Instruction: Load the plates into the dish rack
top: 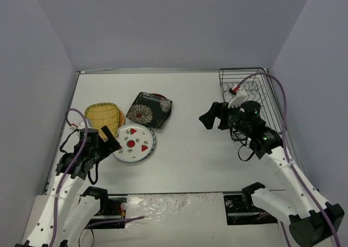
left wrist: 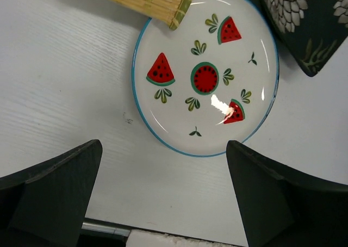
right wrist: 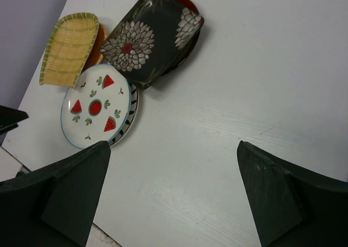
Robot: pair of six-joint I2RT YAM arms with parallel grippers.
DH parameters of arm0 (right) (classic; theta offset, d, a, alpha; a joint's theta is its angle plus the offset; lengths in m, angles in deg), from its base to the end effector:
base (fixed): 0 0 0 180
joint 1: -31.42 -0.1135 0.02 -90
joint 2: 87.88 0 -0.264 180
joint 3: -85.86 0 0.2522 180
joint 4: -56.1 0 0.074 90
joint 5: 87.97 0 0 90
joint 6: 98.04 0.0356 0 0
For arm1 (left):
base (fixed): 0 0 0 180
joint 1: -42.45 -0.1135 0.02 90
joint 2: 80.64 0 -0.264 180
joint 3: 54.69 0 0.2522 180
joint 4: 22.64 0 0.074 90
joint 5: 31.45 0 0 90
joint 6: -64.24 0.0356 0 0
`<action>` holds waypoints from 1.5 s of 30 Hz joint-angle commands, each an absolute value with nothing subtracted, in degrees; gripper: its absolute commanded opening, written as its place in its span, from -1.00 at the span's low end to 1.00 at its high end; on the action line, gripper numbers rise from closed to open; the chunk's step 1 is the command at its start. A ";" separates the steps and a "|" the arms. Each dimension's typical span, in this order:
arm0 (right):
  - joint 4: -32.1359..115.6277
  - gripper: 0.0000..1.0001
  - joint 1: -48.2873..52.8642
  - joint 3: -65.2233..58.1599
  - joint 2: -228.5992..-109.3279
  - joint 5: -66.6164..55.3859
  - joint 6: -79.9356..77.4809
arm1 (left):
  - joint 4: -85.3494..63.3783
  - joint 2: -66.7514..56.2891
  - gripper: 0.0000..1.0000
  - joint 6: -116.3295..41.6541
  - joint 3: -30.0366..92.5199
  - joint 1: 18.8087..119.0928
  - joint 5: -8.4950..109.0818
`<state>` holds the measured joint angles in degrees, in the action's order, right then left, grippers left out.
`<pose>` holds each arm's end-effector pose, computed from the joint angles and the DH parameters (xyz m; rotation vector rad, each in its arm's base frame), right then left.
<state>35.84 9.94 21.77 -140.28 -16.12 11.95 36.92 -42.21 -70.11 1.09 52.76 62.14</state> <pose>0.1937 0.0881 0.3577 -0.2654 1.7609 0.8010 0.1333 -0.0220 0.2792 -0.7164 2.2294 -0.4111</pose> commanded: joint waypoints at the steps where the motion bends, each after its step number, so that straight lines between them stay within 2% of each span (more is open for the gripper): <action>1: 47.57 1.00 6.75 24.24 -145.34 -21.85 17.96 | 26.37 -37.35 0.88 -76.57 -1.71 52.04 61.17; 11: 53.39 1.00 2.02 26.86 -152.36 -23.40 18.82 | 10.16 -25.61 0.78 -76.77 -9.65 49.97 57.18; 24: 56.81 1.00 -0.65 30.44 -153.43 -24.49 19.48 | -1.41 -24.11 0.51 -75.47 -17.74 47.36 53.88; 29: 57.33 1.00 -0.66 30.14 -154.20 -26.52 18.88 | -6.00 -25.34 0.13 -76.27 -21.12 47.29 53.12; 35: 56.88 1.00 -0.66 29.78 -154.24 -27.89 17.83 | -11.77 -26.58 -0.17 -77.17 -23.54 47.42 48.77; 45: 56.76 1.00 -0.75 29.17 -155.56 -28.16 17.27 | -18.46 -25.22 -0.41 -82.54 -25.15 52.01 46.66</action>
